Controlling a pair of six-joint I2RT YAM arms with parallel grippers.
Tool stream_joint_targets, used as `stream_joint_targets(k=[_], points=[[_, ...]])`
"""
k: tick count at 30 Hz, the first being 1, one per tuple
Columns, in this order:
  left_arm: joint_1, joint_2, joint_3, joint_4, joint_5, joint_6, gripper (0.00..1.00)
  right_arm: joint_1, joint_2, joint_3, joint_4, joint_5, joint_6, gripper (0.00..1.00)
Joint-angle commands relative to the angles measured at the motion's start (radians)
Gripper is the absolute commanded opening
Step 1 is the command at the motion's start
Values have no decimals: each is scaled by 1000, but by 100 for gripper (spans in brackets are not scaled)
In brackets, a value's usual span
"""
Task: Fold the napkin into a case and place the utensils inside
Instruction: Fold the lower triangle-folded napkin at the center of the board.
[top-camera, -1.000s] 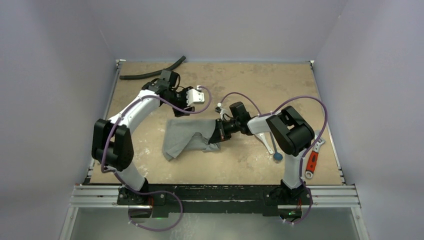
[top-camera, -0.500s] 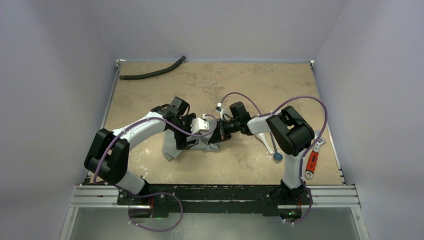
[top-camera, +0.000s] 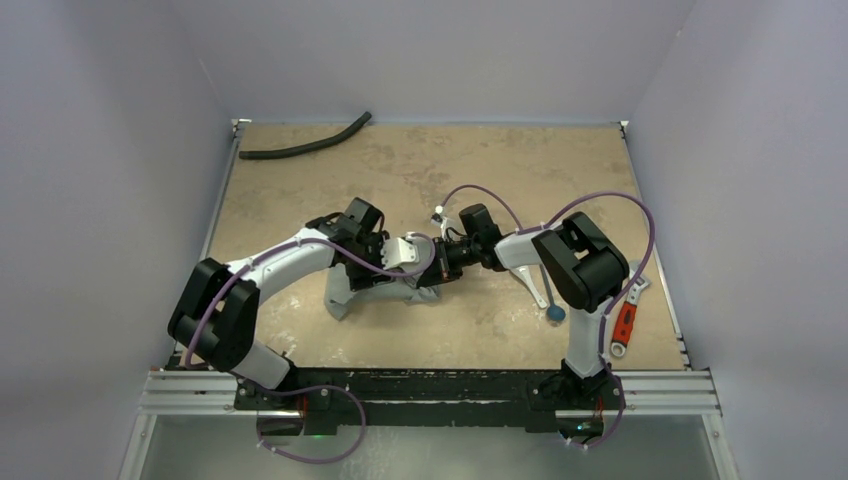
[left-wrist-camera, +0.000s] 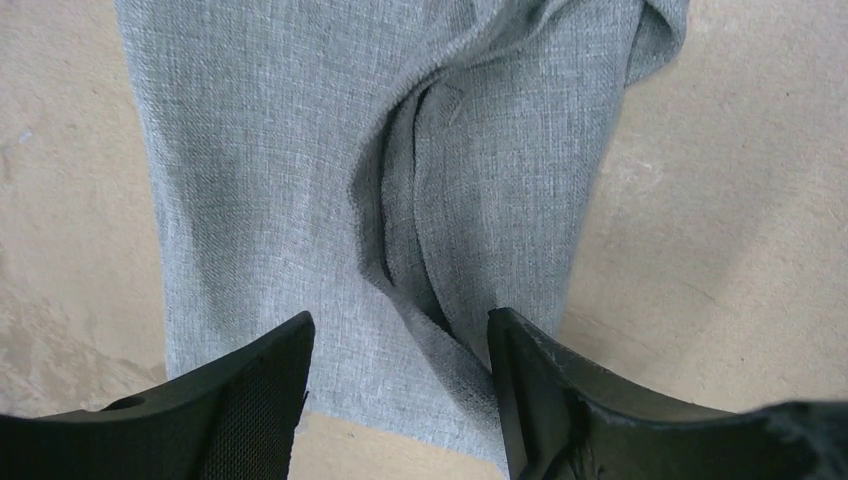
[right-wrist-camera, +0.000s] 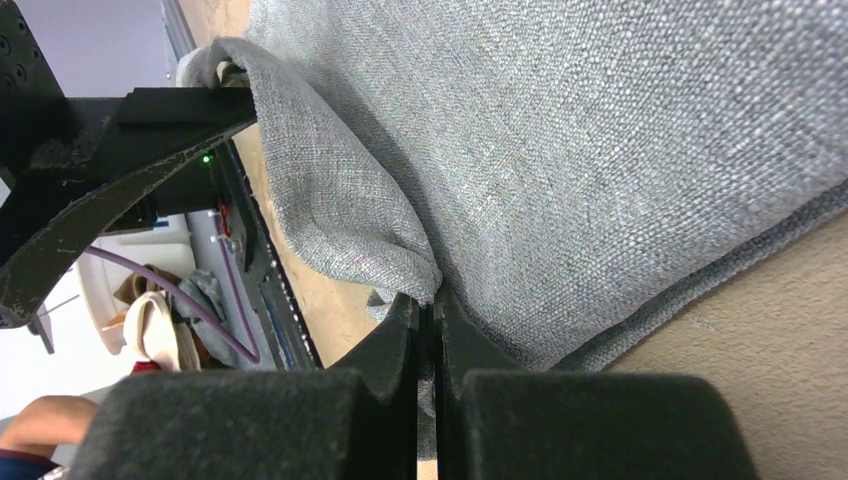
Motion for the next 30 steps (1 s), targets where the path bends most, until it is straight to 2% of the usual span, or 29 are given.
stream_joint_targets(k=[1,9,14,16,19,24,30], points=[[2,-44,0,-60,-37,41,64,-4,8,-20,-13,56,-12,0],[2,-43,-17,-70,-104,54,65,-10,6,-22,-9,57,-10,0],[3,-43,-3,-42,-175,66,54,-13,9,-29,-3,56,-12,0],[3,-33,18,-43,-181,69,44,-12,13,-32,0,54,-12,0],[3,-15,36,-61,-182,74,36,-11,12,-30,-7,60,-11,0],[2,2,43,-43,-181,78,35,-14,-4,-27,-13,48,-26,0],[4,26,66,-31,-223,107,35,-13,-40,-27,-28,55,-29,7]])
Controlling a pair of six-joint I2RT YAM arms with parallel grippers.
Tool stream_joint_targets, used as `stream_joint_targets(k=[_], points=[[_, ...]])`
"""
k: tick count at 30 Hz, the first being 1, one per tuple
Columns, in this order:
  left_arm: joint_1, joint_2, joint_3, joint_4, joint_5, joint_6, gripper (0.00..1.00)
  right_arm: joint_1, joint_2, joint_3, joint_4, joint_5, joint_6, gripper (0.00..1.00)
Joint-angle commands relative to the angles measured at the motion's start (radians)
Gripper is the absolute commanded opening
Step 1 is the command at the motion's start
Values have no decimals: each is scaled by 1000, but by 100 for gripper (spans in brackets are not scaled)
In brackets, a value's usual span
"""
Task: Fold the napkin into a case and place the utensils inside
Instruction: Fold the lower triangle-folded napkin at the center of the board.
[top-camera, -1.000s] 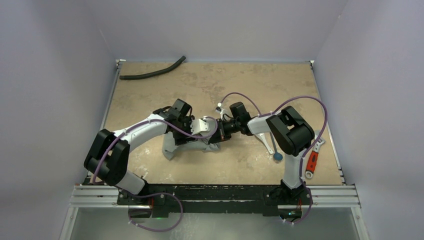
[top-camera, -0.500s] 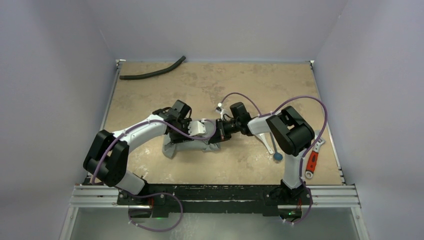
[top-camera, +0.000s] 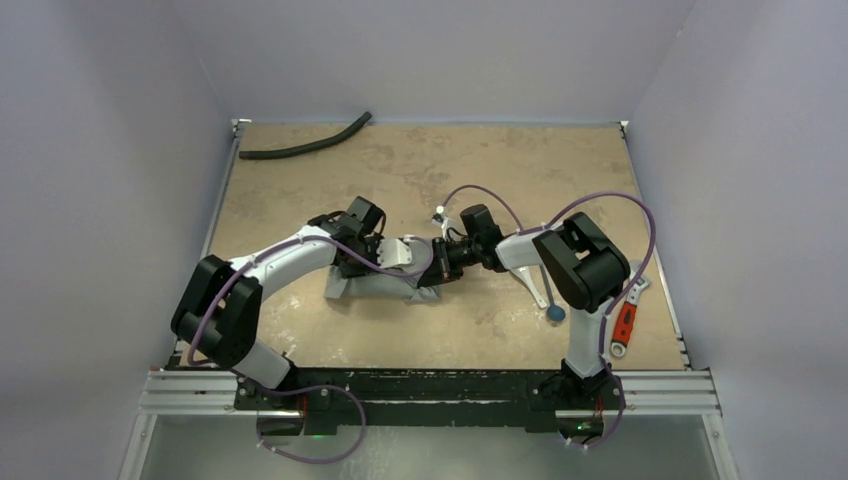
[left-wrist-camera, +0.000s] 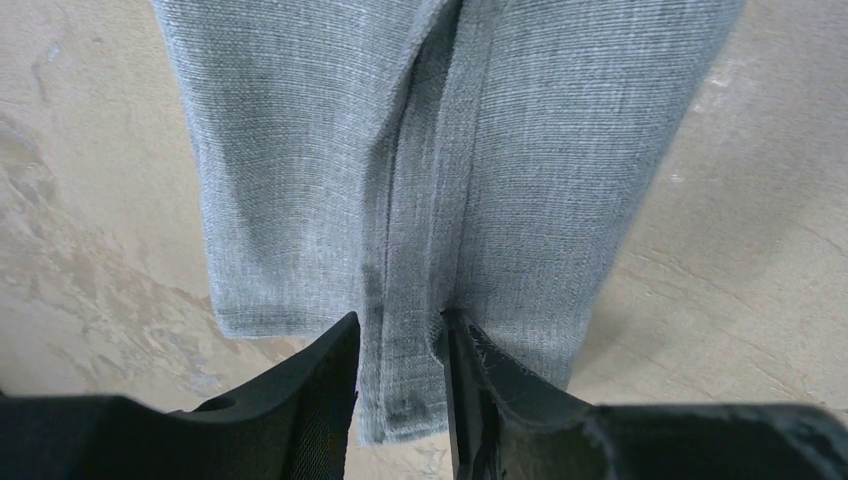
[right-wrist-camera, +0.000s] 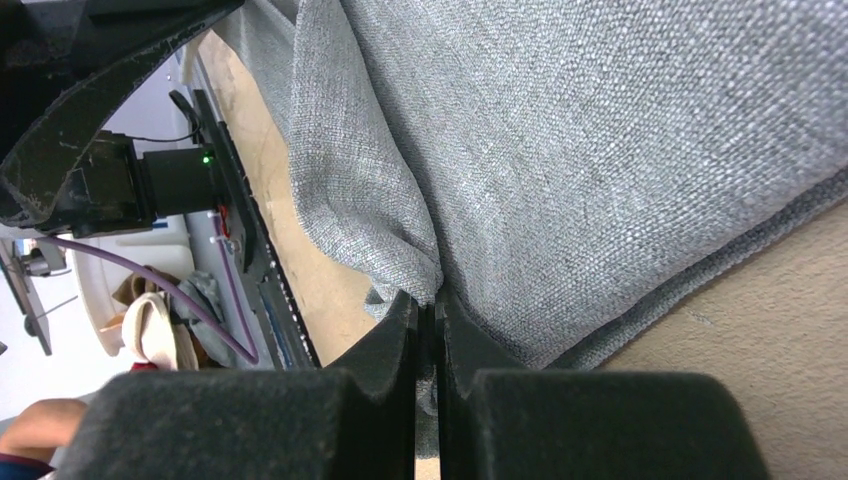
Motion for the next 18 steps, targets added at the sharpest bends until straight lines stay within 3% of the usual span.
stream_joint_targets(k=[1,14,18], points=[[6,19,49,22,-52,41,35,-9,-36,-17,-43,56,-29,7],[40,17,36,74,-90,59,63,-18,-33,-27,-17,54,-8,5],[104,26,28,103,-82,88,63,-19,-38,-29,-1,49,4,5]])
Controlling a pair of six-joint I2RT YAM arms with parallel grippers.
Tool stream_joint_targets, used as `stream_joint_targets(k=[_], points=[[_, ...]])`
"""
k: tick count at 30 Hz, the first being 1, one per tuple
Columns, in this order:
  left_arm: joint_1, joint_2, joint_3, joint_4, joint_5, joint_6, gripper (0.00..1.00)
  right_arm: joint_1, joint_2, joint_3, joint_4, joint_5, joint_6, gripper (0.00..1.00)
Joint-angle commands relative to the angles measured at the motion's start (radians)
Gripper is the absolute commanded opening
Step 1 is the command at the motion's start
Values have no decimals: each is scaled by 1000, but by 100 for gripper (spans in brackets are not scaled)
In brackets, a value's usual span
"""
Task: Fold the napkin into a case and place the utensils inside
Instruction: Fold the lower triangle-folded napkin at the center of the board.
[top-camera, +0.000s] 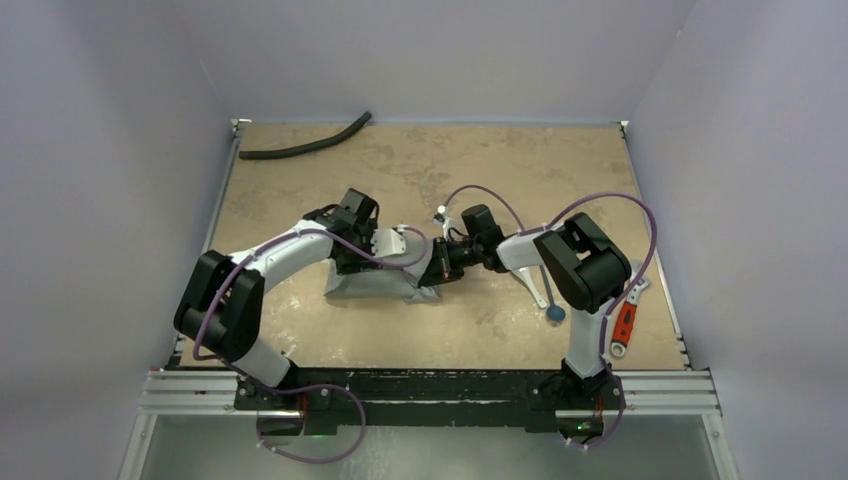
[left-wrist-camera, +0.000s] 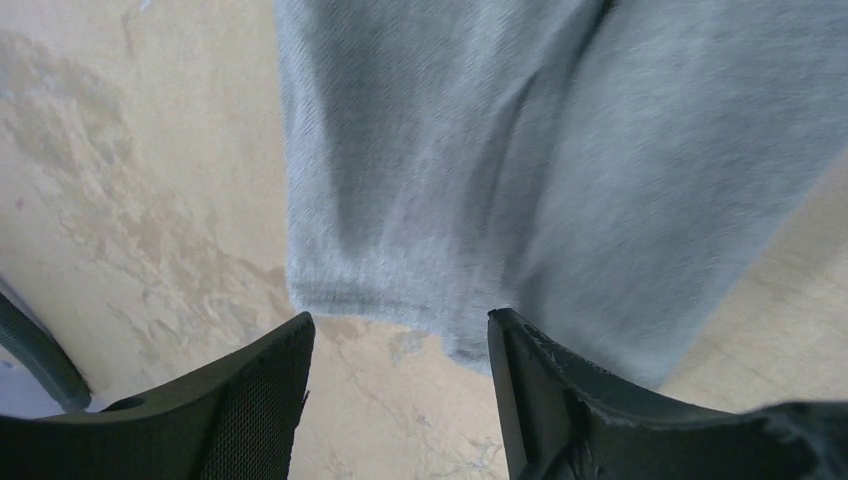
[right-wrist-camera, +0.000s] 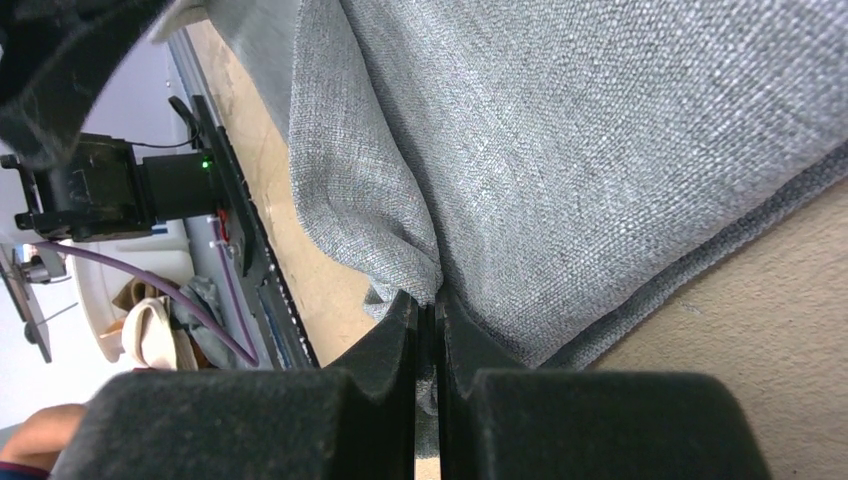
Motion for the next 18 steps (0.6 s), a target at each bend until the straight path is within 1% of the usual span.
stream_joint_targets(k=[1,6,9,11,13,15,18], points=[[82,-5,9,44,-9,48,63,-16,-32,-21,-1,37,0,4],[171,-4,53,-8,22,88,63,-16,-33,-21,5,35,8,4],[186,-39,78,-64,57,96,64,-16,-32,-12,1,39,11,3],[196,-76,111,-113,128,97,67,-14,-30,-6,-1,43,12,3],[213,-101,162,-200,209,120,71,-16,-28,-1,-5,47,12,2],[227,-116,203,-330,313,196,75,-16,-28,2,-7,50,13,2],[231,-131,169,-506,362,336,79,-16,-27,8,-14,54,15,1]])
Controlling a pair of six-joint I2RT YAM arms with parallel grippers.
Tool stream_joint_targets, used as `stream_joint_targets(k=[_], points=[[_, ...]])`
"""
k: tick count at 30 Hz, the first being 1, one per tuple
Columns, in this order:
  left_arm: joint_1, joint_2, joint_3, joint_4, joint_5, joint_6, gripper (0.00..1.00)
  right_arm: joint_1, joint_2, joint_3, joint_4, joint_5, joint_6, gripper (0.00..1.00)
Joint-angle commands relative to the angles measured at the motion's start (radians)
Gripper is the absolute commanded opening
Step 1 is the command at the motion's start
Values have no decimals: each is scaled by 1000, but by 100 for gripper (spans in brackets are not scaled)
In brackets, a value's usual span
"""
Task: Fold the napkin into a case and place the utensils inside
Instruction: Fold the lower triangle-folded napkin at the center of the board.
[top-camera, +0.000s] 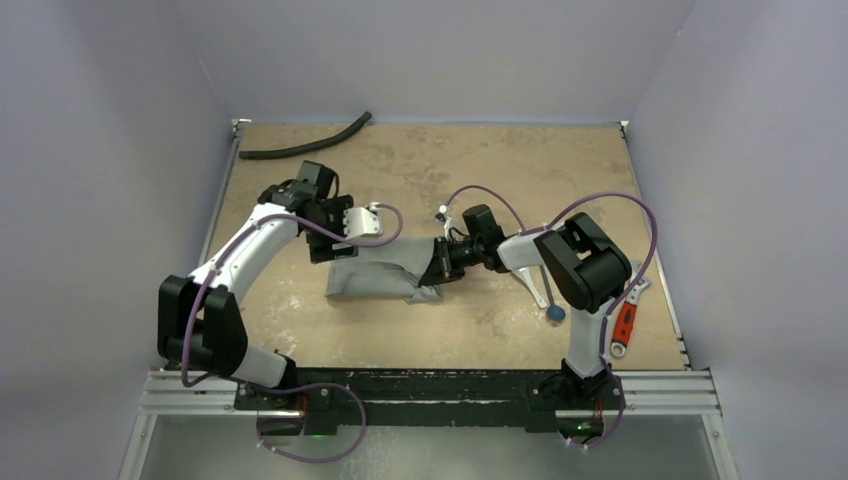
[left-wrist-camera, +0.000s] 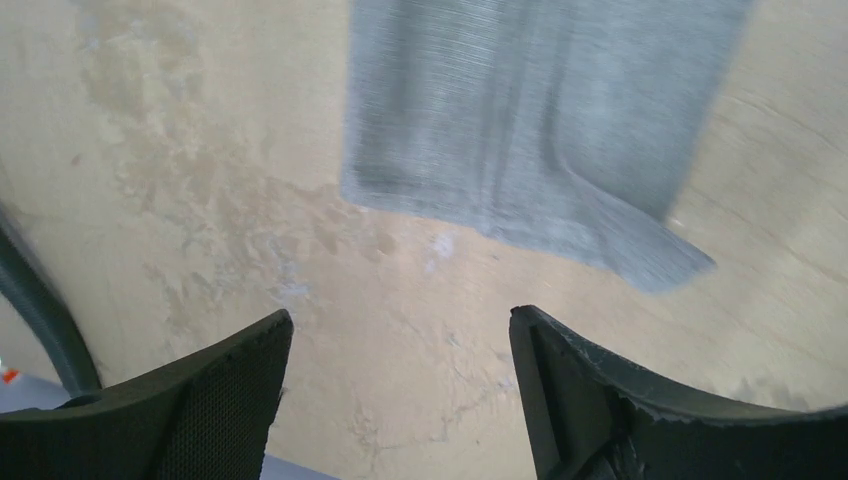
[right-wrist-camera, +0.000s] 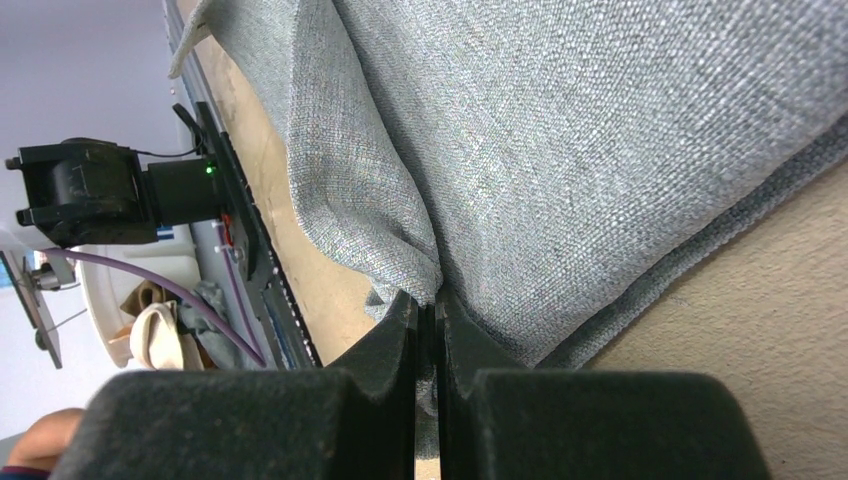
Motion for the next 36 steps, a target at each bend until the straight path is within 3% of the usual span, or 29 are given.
stream_joint_targets(k=[1,6,16,30,36], points=[[16,-55,-13,-323,167,220,79,-10,-27,16,-26,53,-5,1],[16,-81,-85,-403,254,259,78,-9,-30,22,-33,57,-6,1],[11,-181,-258,-38,222,14,70,-10,-31,20,-26,47,-1,1],[-11,-137,-278,7,228,-35,49,-10,-35,19,-23,42,4,0],[-12,-111,-278,67,185,-87,23,-10,-43,11,-15,40,5,0]])
